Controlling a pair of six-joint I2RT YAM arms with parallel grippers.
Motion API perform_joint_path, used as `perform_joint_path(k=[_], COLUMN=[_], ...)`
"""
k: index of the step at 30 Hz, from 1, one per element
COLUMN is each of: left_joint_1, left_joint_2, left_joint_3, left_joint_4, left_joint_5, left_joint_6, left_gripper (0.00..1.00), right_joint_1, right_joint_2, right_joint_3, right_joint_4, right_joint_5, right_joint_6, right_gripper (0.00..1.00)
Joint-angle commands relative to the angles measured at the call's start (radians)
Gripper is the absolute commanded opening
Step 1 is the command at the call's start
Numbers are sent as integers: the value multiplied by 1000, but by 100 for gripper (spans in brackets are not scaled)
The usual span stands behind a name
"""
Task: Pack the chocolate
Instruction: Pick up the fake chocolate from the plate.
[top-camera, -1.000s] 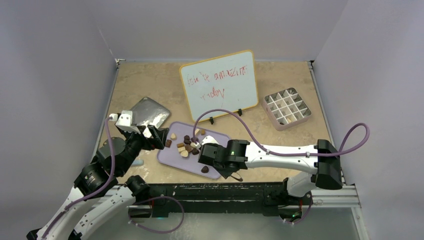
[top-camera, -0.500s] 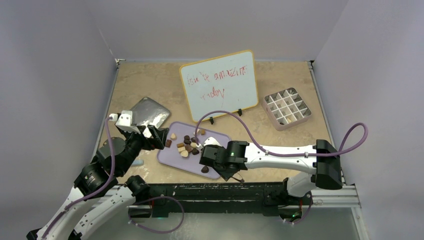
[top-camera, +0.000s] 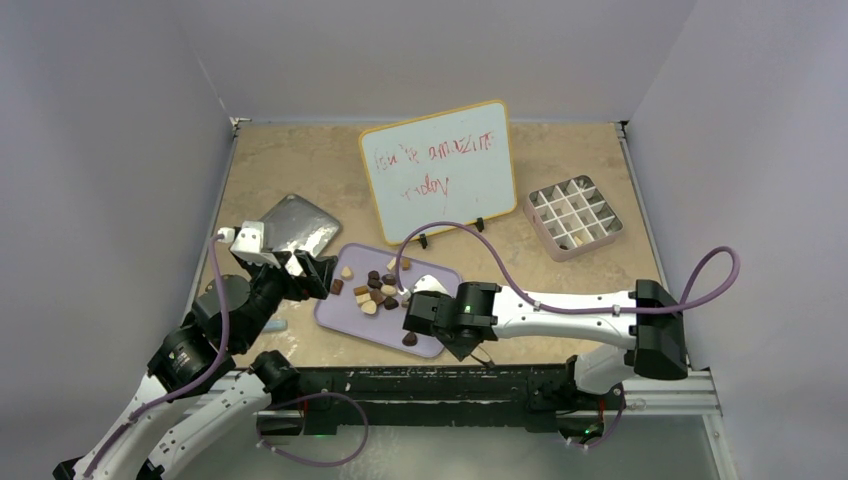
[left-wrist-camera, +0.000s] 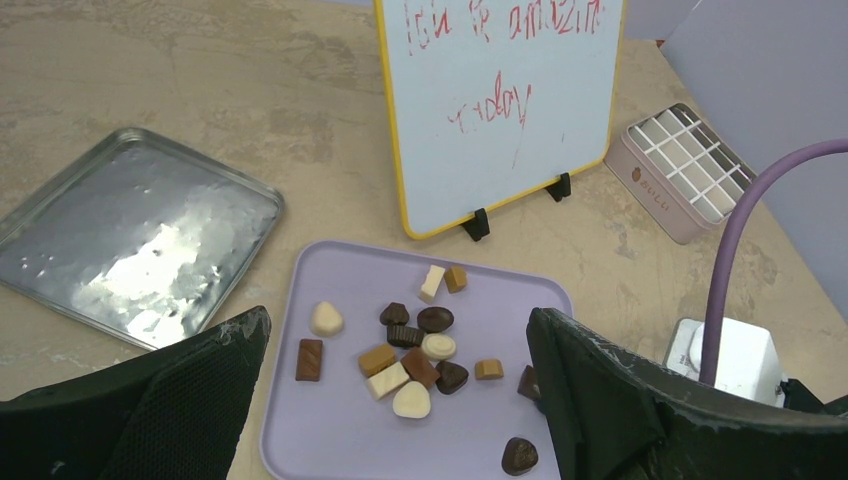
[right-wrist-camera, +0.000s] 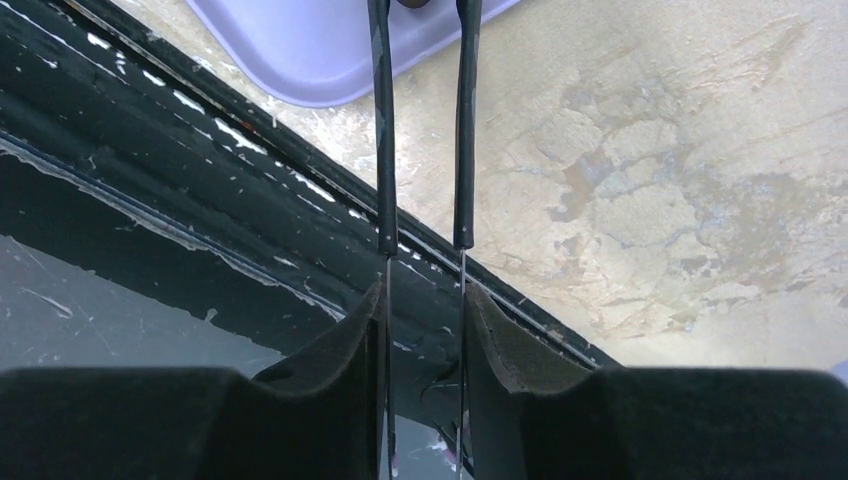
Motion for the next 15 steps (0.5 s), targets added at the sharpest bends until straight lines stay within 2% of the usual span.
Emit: perform_joint_path(k=[1, 7, 15], left_joint_1=[-1, -1, -1], left_joint_2=[0, 4, -2], left_joint_3=[-3, -2, -1], left_joint_4=[10, 12, 14], left_joint_5=[-11, -11, -9], left_joint_6=[-11, -6, -6], left_gripper=[100, 100, 100], right_joint_1=[6, -15, -78], right_joint_2=[-56, -60, -87], right_joint_3=[40, 93, 107], right_joint_4=[-83, -146, -112], right_joint_5=[57, 97, 91], right_joint_6=[21, 7, -37], right_gripper=[23, 24, 22])
